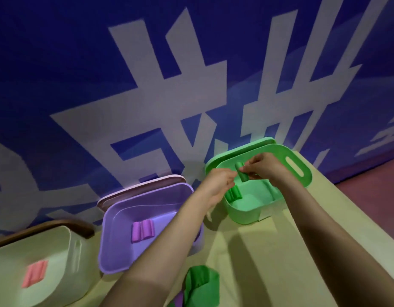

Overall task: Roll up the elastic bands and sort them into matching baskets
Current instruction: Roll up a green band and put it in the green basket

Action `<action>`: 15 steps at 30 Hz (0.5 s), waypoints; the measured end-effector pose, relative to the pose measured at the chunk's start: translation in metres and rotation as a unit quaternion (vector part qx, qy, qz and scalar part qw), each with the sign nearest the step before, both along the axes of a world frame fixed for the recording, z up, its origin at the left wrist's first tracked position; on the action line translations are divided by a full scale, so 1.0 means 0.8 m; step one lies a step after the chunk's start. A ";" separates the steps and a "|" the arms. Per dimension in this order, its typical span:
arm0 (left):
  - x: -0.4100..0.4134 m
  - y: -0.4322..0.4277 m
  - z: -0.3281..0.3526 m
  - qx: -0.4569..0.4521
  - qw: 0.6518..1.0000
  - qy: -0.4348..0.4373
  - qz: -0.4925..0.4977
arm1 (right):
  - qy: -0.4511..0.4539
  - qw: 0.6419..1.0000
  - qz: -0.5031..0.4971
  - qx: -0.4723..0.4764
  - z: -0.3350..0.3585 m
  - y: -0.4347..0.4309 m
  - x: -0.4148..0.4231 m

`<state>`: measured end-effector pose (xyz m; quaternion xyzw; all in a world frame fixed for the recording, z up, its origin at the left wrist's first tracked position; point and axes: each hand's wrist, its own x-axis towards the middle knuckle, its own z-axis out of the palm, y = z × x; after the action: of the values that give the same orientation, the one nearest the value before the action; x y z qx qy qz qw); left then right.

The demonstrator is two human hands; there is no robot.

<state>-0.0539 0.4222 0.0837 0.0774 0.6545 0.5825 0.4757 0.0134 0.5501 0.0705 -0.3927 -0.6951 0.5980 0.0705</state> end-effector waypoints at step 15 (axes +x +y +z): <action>-0.029 0.077 -0.081 -0.136 0.972 -0.189 0.016 | -0.354 0.922 0.157 0.012 -0.125 0.053 -0.071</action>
<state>-0.0770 0.4835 0.0193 -0.1107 0.6269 0.4995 0.5875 -0.0431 0.5925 -0.0297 -0.4634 -0.7350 0.4149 -0.2699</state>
